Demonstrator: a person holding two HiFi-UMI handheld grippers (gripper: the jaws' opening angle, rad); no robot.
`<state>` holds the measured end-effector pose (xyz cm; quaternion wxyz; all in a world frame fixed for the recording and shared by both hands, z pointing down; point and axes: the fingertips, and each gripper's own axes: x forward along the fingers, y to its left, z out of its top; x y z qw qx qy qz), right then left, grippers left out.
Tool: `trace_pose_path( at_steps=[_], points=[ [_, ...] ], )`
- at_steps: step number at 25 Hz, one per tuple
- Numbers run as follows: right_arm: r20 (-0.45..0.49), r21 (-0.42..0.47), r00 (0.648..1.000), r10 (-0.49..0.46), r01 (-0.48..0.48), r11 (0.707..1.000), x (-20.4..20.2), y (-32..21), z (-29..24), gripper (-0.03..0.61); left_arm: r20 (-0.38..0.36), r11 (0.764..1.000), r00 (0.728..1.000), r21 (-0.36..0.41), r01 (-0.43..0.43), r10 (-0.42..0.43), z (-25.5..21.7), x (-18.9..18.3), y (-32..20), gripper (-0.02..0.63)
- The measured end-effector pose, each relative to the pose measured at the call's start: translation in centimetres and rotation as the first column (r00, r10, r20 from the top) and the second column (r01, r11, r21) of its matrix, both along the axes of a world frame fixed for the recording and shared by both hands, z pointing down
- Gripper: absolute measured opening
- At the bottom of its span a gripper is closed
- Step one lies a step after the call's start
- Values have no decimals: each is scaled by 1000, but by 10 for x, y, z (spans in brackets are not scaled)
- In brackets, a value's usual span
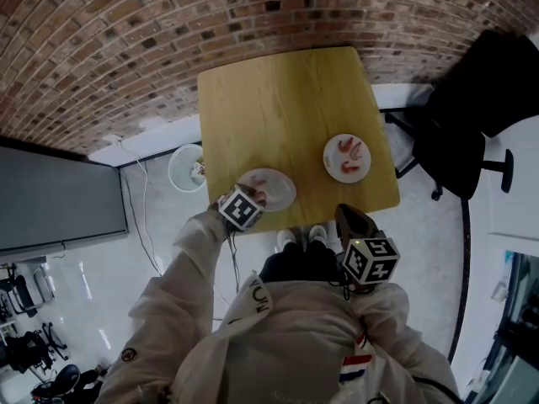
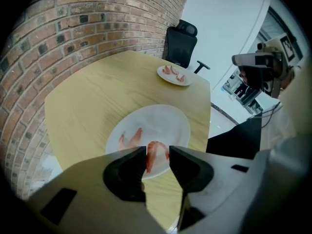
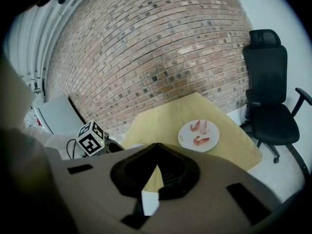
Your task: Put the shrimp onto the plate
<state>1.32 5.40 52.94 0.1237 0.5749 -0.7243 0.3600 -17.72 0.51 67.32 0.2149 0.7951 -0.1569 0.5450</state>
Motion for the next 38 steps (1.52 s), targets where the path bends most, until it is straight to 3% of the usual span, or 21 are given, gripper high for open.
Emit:
trace_pose_path(
  at_steps=[15, 38],
  points=[
    [24, 27, 1000, -6, 6, 1000, 40, -18, -9, 23, -2, 999, 1000, 51, 4, -4, -28, 42, -20, 150],
    [37, 5, 999, 16, -16, 1000, 200, -61, 3, 23, -37, 997, 999, 70, 22, -19, -22, 210, -73, 150]
  ],
)
